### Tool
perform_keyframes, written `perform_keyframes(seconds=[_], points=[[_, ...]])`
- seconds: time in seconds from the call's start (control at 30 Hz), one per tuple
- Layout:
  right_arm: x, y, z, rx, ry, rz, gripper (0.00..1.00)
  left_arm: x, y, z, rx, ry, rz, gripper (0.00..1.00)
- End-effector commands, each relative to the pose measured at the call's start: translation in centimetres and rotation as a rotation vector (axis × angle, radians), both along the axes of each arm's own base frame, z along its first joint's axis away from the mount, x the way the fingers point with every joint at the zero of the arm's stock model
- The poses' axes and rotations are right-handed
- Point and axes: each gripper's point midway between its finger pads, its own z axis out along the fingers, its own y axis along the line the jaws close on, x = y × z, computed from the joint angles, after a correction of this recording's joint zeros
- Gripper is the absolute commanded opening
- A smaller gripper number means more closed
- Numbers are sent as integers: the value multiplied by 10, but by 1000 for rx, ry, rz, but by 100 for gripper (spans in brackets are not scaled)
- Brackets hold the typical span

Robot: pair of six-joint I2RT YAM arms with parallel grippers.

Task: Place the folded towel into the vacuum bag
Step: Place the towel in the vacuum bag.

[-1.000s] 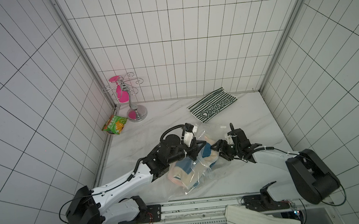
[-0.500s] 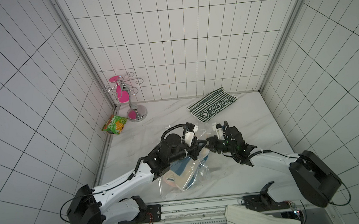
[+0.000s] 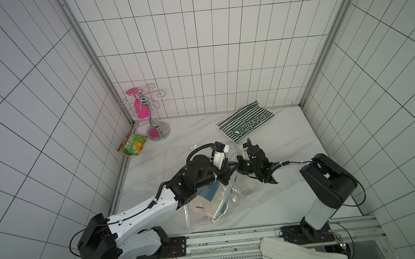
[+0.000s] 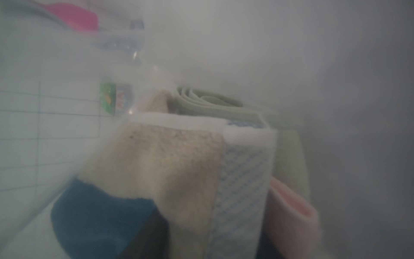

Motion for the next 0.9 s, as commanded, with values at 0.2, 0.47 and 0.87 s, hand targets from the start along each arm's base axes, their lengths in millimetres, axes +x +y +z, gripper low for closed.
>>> perform_keyframes(seconds=[0.2,0.47,0.87], points=[[-18,-10,47,-218,13,148,69,6,1,32,-52,-90,34,0],[-91,-9,51,-117,194,318,69,31,17,35,-17,-183,176,0],[-136,52,13,87,343,379,39,28,2,22,-34,-148,105,0]])
